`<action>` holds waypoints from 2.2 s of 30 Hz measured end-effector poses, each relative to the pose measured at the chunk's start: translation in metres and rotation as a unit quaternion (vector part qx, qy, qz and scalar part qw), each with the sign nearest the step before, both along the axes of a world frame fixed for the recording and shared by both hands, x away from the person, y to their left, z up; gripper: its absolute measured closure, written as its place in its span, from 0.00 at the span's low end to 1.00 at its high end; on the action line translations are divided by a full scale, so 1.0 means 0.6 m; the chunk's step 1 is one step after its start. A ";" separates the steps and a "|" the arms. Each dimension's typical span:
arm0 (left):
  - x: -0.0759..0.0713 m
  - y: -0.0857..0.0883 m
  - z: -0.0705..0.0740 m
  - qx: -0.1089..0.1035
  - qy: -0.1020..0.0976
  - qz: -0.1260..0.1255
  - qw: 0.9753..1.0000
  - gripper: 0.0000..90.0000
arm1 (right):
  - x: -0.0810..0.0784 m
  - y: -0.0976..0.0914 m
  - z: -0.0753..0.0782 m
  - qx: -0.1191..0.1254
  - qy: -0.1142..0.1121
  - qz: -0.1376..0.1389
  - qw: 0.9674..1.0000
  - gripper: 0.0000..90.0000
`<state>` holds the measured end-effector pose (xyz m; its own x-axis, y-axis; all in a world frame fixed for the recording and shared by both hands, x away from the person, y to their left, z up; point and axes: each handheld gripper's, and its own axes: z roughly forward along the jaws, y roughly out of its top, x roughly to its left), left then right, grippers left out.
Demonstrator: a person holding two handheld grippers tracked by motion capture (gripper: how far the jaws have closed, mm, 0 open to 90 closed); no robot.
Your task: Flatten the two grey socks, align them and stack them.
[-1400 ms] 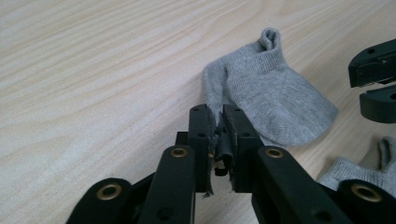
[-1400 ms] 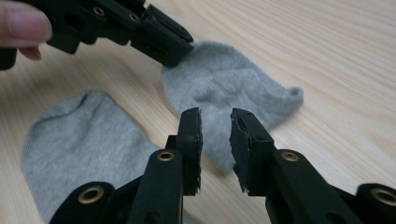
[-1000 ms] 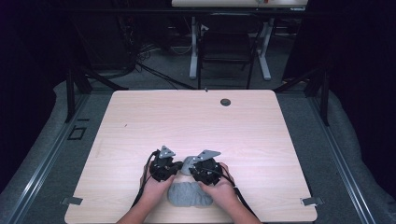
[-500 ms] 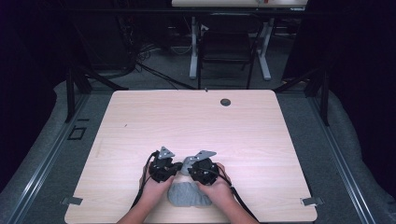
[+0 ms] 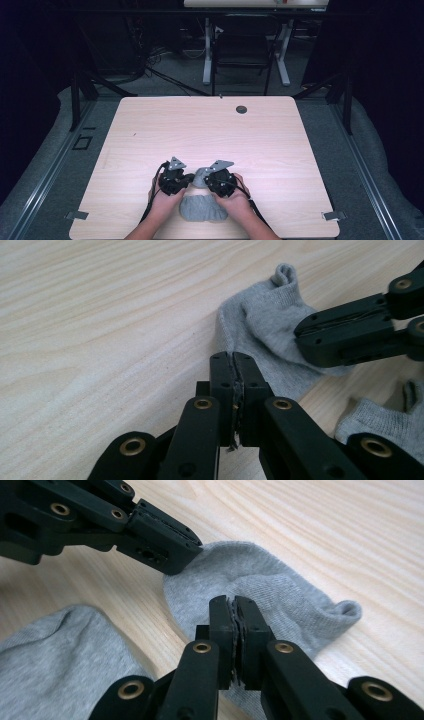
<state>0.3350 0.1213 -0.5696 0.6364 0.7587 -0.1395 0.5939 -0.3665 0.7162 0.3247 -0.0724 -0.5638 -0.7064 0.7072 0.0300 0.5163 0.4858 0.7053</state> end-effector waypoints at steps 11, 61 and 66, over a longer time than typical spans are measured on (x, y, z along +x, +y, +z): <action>-0.001 0.016 0.007 0.000 -0.003 0.012 1.000 0.99 | -0.007 -0.051 0.039 0.023 -0.028 -0.021 0.999 0.97; -0.001 0.016 -0.011 0.002 0.006 -0.011 1.000 0.76 | 0.026 -0.071 -0.018 -0.003 0.013 -0.056 0.998 0.80; -0.005 0.022 -0.011 0.002 0.006 -0.007 1.000 0.76 | 0.020 -0.078 -0.022 0.015 0.012 -0.071 0.997 0.83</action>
<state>0.3321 0.1345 -0.5764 0.6454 0.7501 -0.1439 0.5973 -0.3782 0.7073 0.3366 -0.1190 -0.5772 -0.5985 0.7982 0.0684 0.5956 0.3862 0.7043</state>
